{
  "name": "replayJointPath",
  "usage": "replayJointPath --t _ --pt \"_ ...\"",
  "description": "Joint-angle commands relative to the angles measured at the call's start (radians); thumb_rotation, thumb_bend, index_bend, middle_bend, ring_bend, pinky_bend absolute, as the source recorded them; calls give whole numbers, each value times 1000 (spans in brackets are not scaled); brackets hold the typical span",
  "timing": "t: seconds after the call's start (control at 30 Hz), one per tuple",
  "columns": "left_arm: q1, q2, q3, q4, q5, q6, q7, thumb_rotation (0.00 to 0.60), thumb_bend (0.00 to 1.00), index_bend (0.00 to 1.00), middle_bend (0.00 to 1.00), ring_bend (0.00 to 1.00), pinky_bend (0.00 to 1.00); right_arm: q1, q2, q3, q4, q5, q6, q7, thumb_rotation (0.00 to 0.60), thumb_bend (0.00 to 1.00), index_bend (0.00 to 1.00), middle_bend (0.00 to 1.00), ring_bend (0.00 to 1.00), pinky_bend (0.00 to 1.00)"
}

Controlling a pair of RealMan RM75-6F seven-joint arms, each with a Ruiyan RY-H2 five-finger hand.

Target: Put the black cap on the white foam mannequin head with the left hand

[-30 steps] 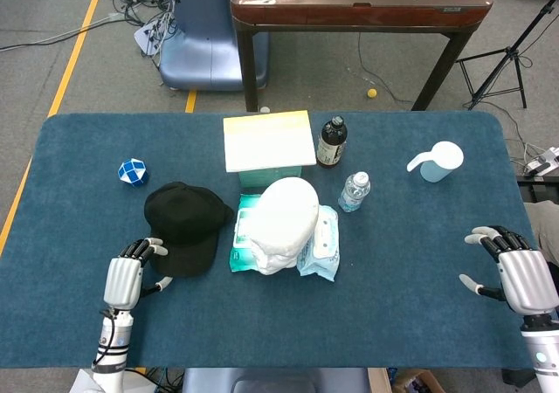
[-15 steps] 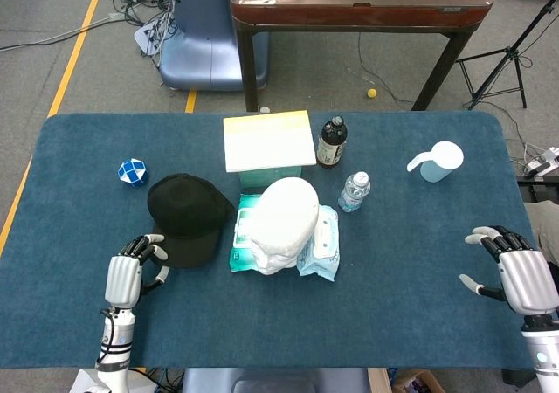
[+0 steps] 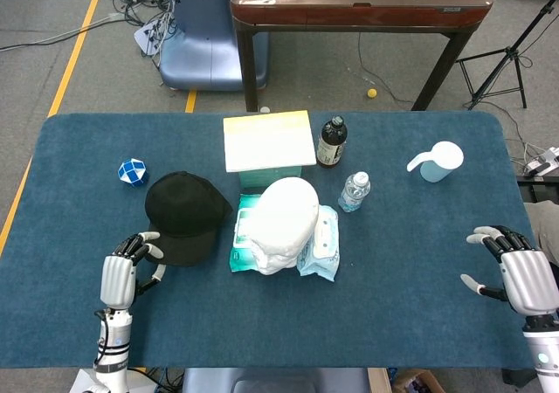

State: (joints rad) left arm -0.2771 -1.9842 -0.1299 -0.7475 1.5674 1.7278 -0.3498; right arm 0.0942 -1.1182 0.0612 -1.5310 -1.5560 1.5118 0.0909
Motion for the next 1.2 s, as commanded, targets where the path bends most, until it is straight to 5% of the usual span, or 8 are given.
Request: replayJointPath --t 0.03,1.2 --pt "-8 17 -11 -14 14 35 7 600 381 688 340 313 378 0 0 0 0 -1 1 -1 600 44 353 301 210 265" --pt "-143 304 -128 -293 107 176 196 600 381 773 380 343 378 2 -4 1 -3 1 -5 -14 600 44 352 301 210 265"
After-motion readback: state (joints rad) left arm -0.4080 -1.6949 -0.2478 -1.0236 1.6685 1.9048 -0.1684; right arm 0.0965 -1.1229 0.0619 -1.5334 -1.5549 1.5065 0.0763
